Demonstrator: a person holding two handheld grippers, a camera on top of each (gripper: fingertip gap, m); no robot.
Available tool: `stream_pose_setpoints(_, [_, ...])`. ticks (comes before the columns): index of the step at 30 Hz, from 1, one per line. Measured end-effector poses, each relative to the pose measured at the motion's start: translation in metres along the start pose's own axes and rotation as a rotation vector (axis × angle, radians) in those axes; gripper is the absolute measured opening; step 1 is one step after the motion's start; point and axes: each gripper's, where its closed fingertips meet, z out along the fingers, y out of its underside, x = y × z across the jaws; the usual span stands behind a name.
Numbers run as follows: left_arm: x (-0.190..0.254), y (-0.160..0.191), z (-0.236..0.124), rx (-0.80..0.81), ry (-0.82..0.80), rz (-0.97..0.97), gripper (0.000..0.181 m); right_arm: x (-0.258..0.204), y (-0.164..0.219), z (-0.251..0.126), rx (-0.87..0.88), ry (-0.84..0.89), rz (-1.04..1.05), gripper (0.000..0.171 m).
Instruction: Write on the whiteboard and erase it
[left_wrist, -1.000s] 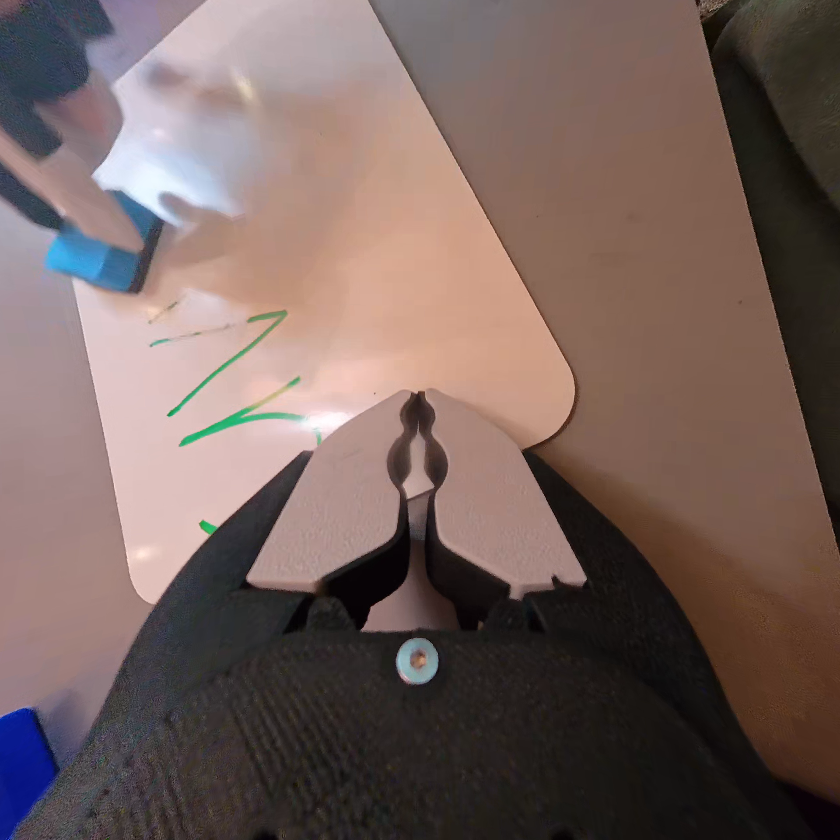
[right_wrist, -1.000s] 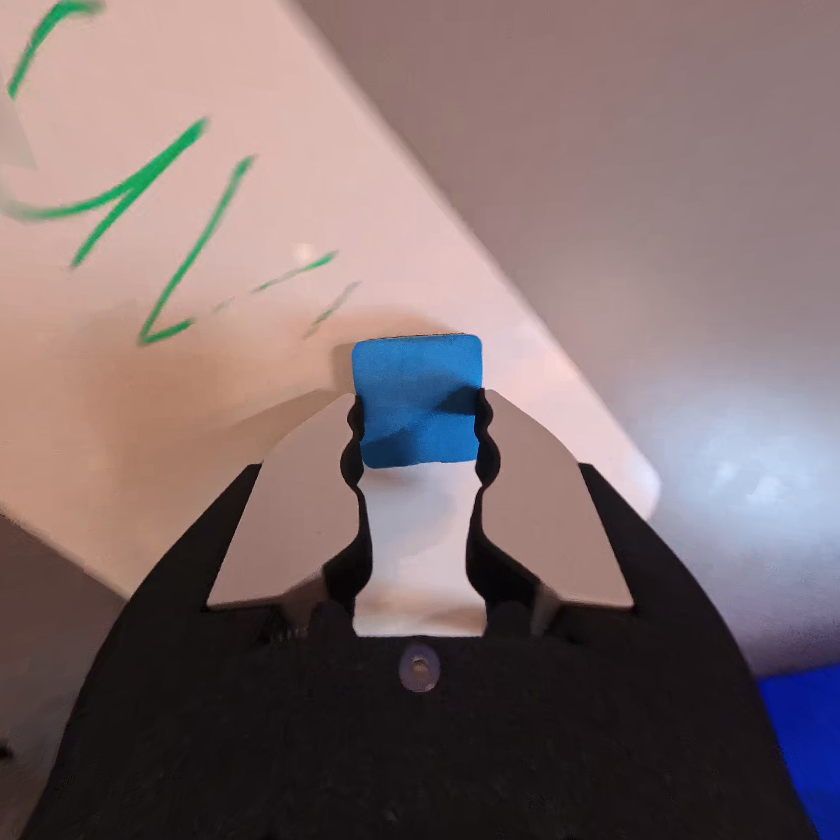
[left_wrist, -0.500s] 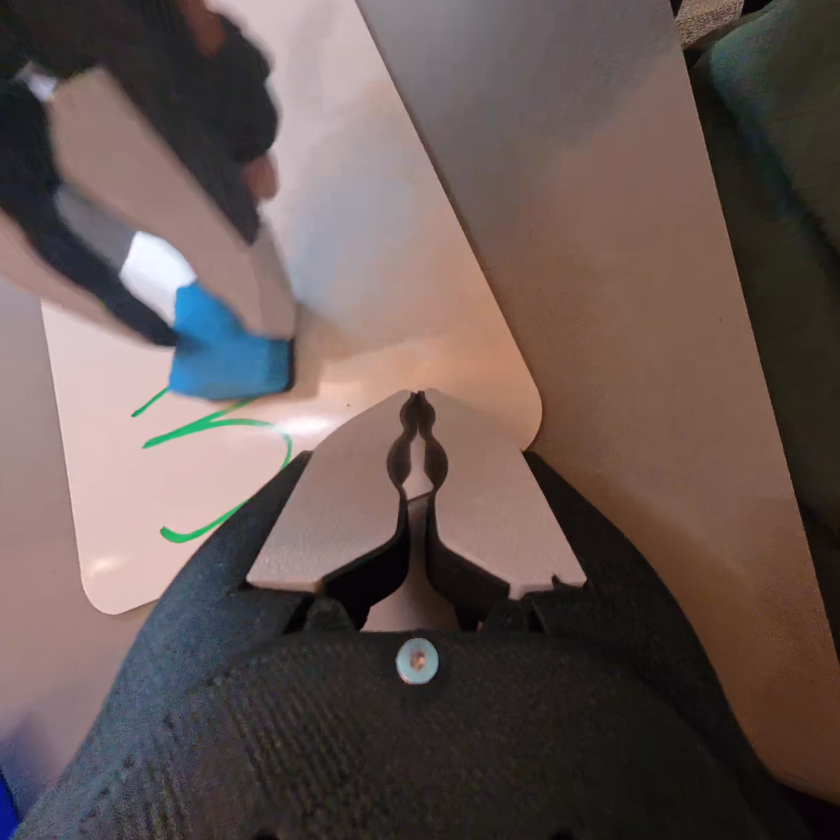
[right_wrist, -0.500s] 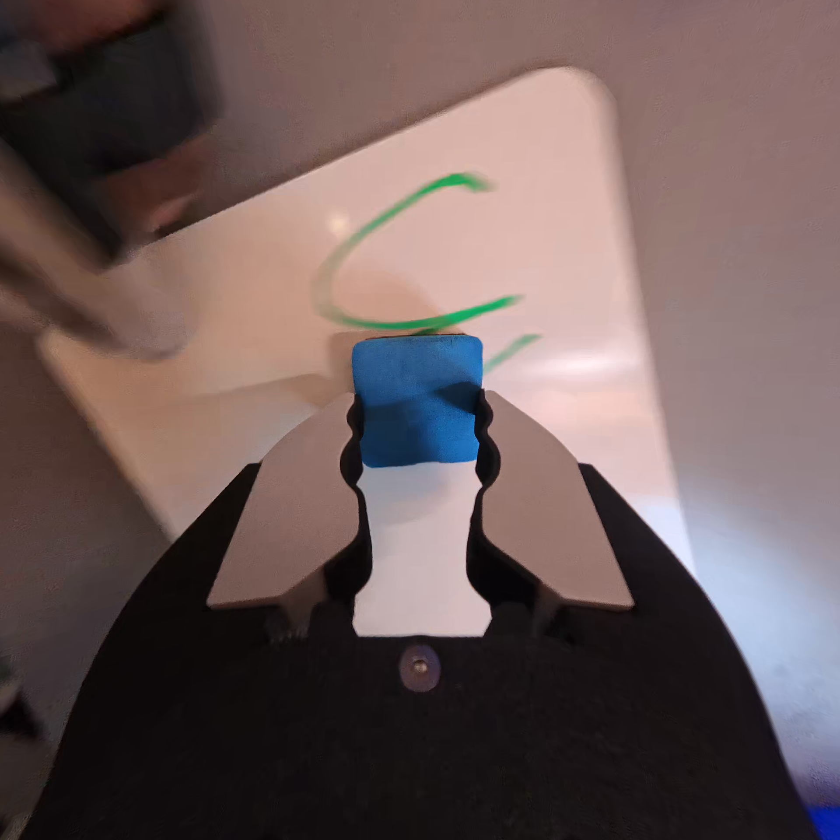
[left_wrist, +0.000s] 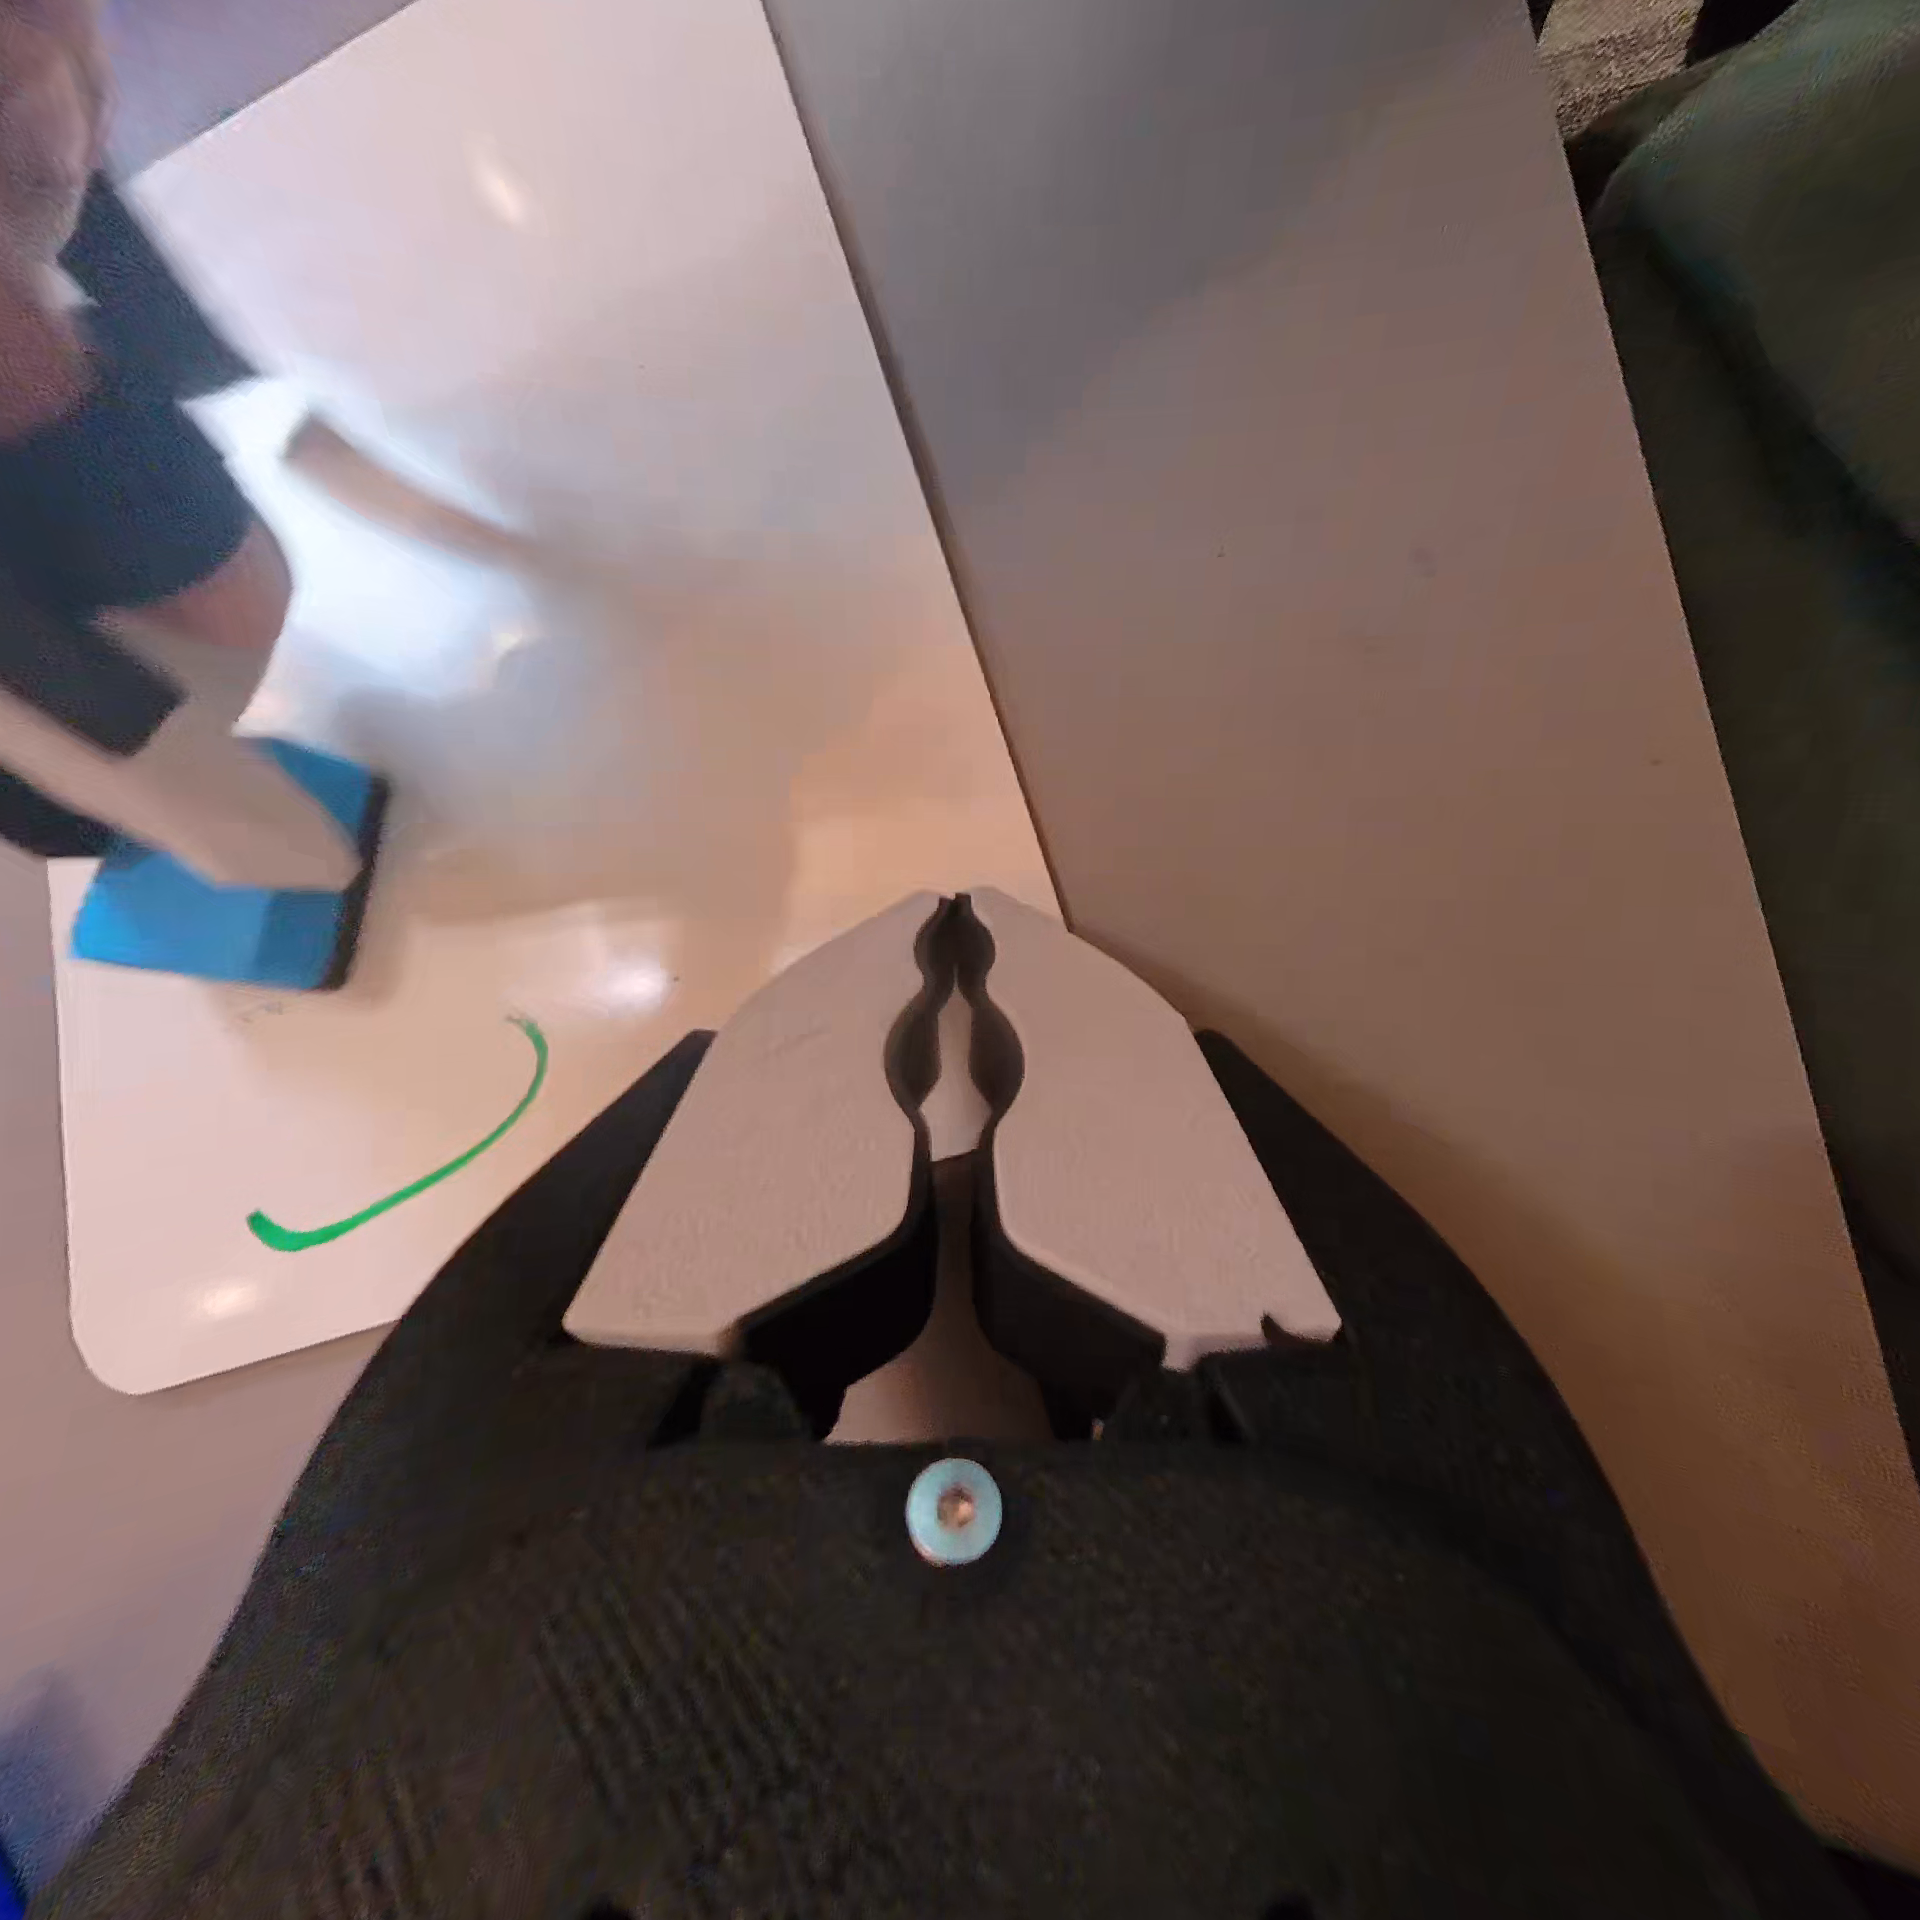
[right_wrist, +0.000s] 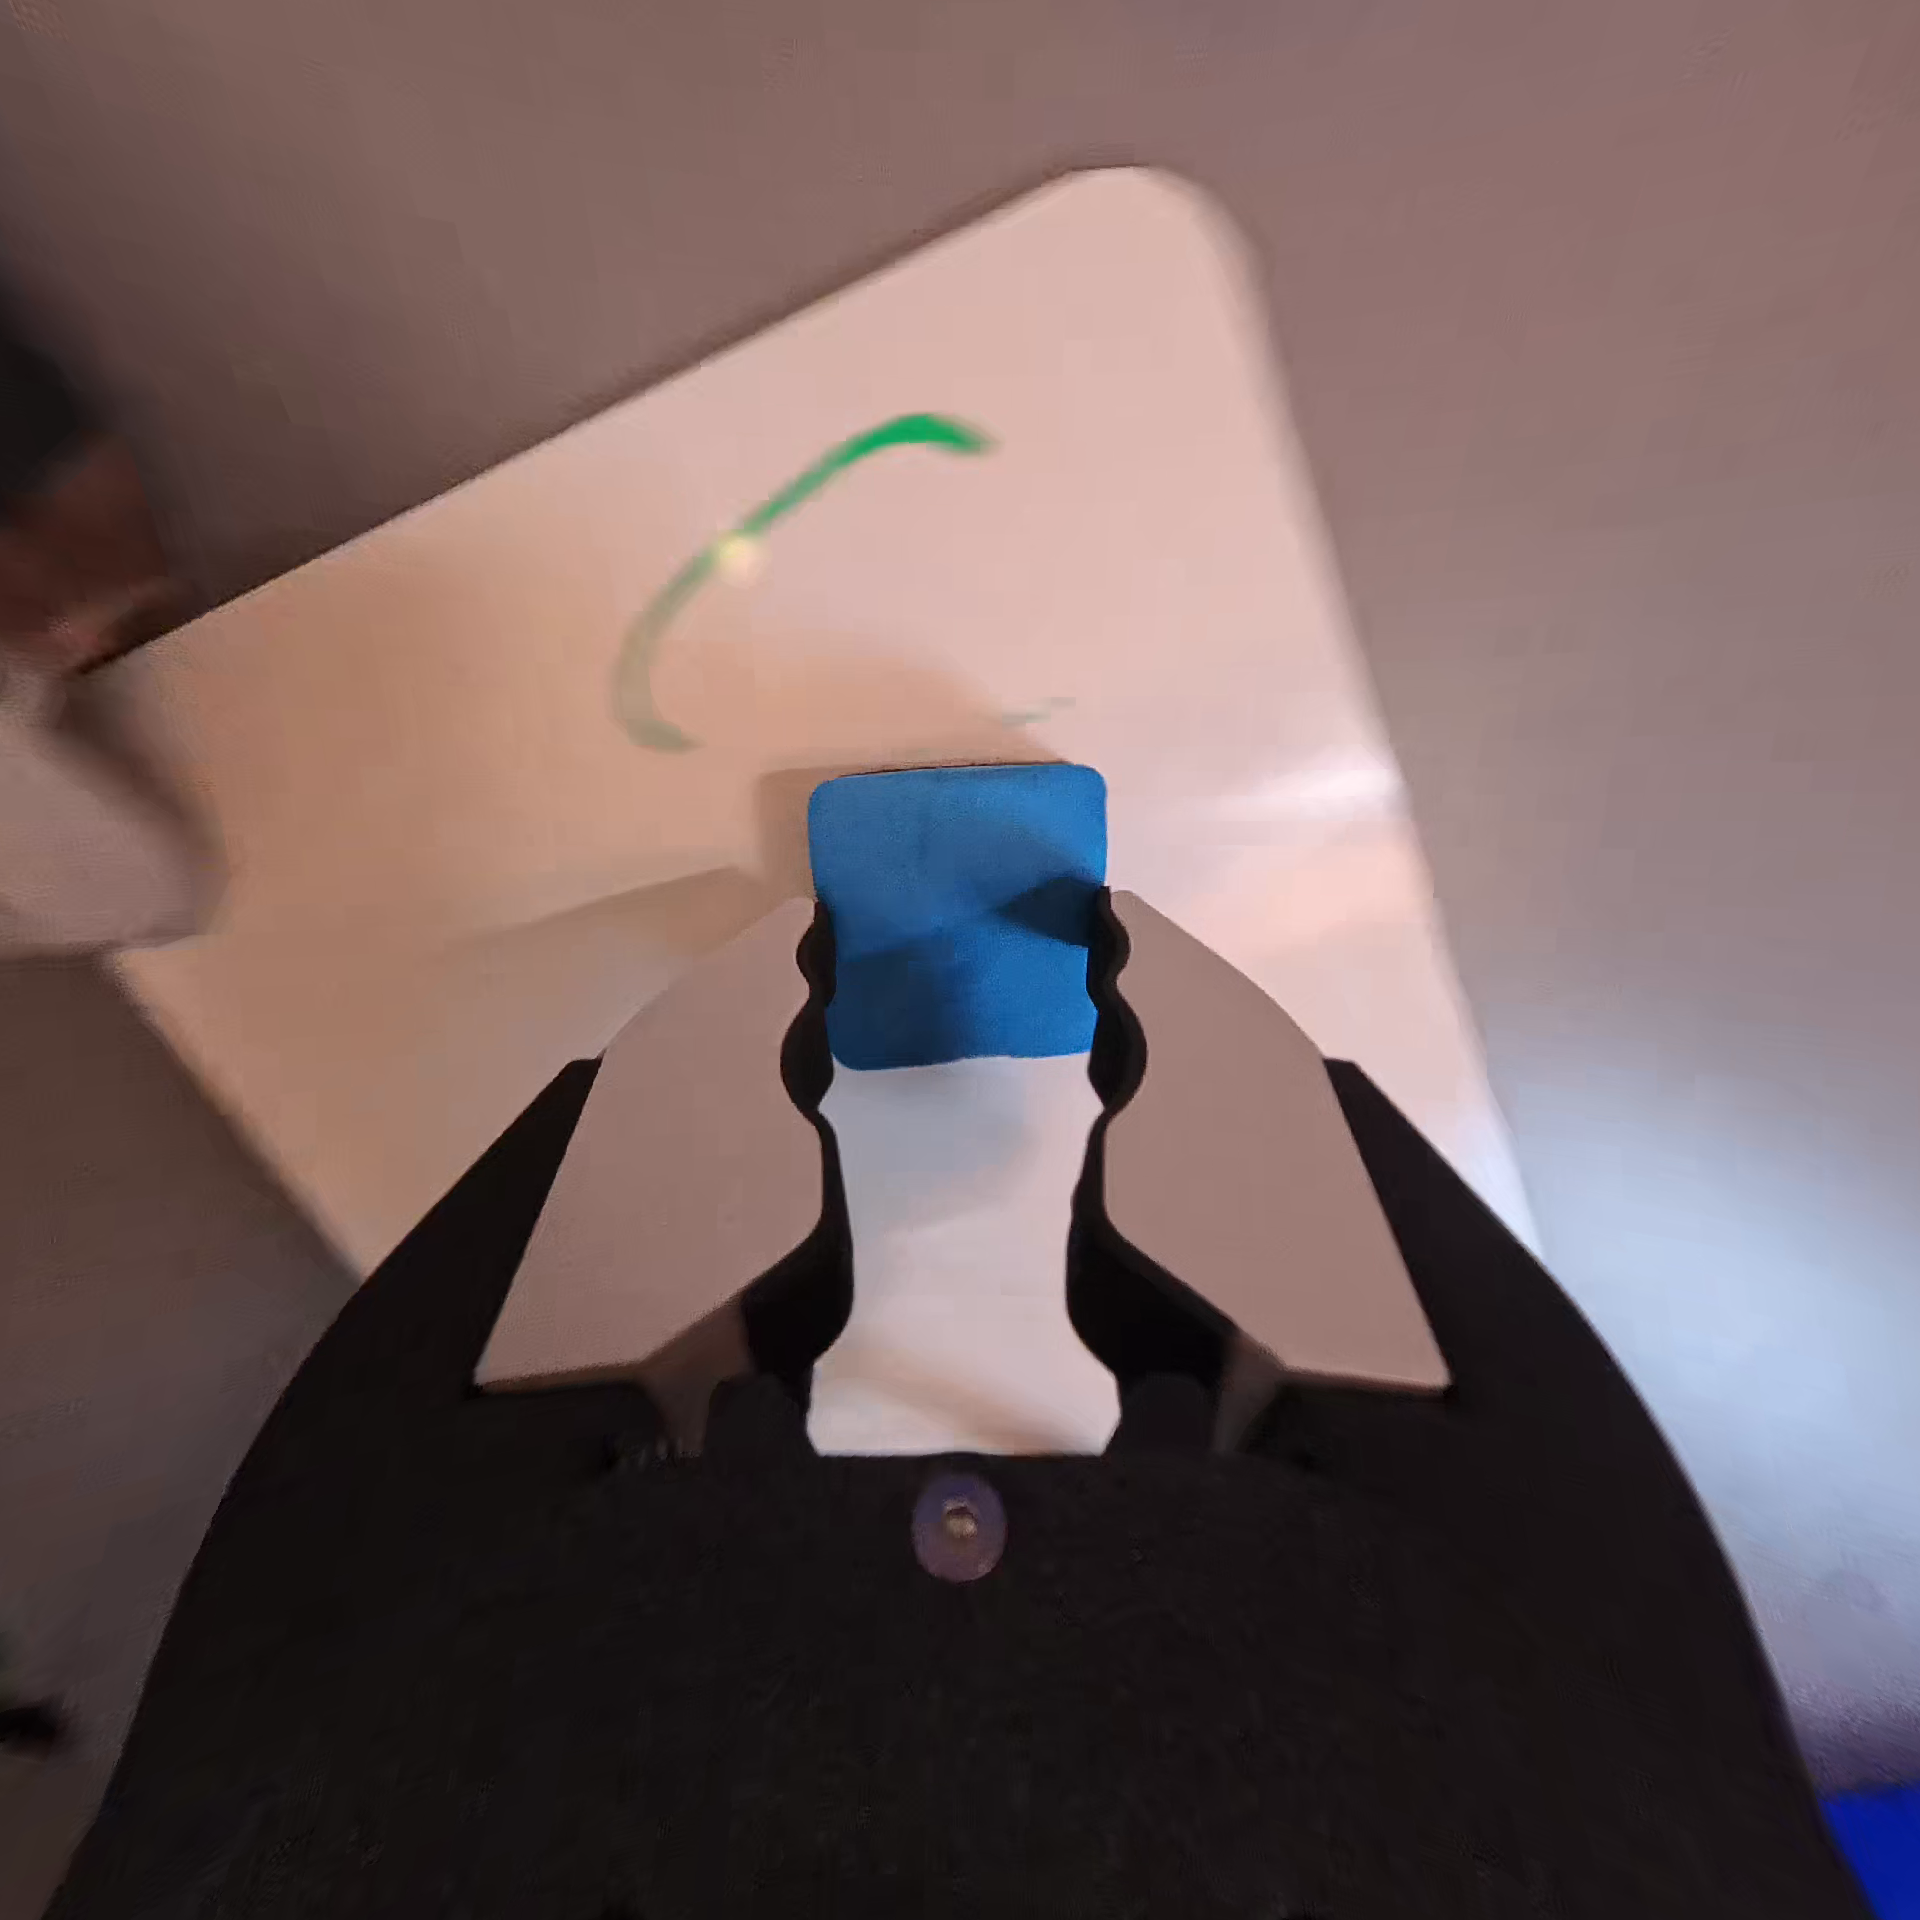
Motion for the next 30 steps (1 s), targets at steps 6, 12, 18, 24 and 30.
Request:
stream_pose_setpoints(6, [0.001,0.0,0.0,0.017,0.008,-0.009,0.0,-0.018,-0.048,0.015,0.025,-0.028,-0.081,0.048])
stream_pose_setpoints(12, [0.002,0.0,-0.001,0.021,0.002,0.008,0.0,-0.057,-0.031,0.007,-0.046,-0.07,-0.248,0.048])
stream_pose_setpoints(18, [-0.001,0.001,-0.001,0.014,-0.026,0.001,0.001,0.016,-0.046,0.017,0.002,-0.033,-0.056,0.048])
stream_pose_setpoints(24, [0.001,-0.001,0.0,0.018,-0.008,0.0,0.0,-0.027,-0.074,0.024,-0.037,-0.072,-0.251,0.048])
stream_pose_setpoints(30, [0.003,-0.001,0.0,0.019,-0.008,0.01,0.0,-0.057,-0.047,0.013,-0.071,-0.149,-0.372,0.047])
